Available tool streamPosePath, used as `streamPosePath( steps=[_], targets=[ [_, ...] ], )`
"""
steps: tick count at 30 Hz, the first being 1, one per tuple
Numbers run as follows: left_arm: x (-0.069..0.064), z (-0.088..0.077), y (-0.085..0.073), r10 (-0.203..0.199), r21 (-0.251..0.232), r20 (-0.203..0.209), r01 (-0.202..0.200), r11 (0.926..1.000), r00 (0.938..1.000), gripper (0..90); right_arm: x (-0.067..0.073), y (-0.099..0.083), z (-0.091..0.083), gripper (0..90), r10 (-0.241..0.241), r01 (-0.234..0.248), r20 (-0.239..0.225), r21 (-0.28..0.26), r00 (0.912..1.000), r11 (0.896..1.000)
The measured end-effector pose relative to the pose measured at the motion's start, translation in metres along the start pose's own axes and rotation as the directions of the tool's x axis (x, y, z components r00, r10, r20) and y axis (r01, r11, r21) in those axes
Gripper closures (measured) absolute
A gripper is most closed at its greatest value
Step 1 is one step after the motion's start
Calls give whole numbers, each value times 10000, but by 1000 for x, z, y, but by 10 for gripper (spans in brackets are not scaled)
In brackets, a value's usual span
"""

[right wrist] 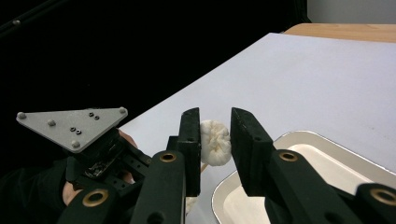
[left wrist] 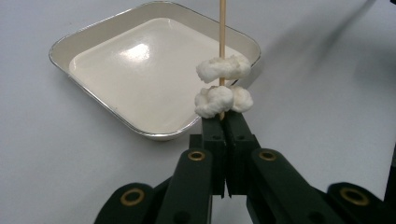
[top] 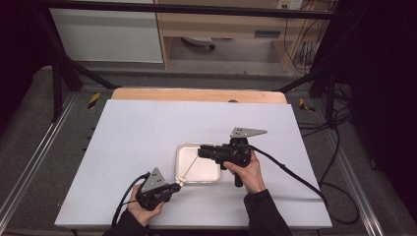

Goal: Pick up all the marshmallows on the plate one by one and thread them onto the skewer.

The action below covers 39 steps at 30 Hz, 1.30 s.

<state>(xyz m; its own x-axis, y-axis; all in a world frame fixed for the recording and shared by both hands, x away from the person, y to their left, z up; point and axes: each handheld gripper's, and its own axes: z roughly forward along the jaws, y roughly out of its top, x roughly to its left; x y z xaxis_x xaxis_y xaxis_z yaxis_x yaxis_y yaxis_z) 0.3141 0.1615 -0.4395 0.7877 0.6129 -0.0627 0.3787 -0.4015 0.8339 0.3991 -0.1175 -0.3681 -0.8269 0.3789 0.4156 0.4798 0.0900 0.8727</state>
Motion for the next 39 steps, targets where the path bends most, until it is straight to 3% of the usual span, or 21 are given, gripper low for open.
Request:
streamPosePath(
  steps=[11,21,39],
  targets=[
    [0,1,-1,-30,92,-25,31,10000,10000,885,-1,-7,6,743,177,-174,-158,192,9997,9997],
    [-1,3,-2,205,436,-171,-197,9989,9996,886,-1,-12,11,757,239,-231,-203,387,9995,9990],
    [-3,6,-2,284,620,-131,-275,9977,9995,887,1,-21,18,769,566,-524,-755,561,9955,9971]
  ],
)
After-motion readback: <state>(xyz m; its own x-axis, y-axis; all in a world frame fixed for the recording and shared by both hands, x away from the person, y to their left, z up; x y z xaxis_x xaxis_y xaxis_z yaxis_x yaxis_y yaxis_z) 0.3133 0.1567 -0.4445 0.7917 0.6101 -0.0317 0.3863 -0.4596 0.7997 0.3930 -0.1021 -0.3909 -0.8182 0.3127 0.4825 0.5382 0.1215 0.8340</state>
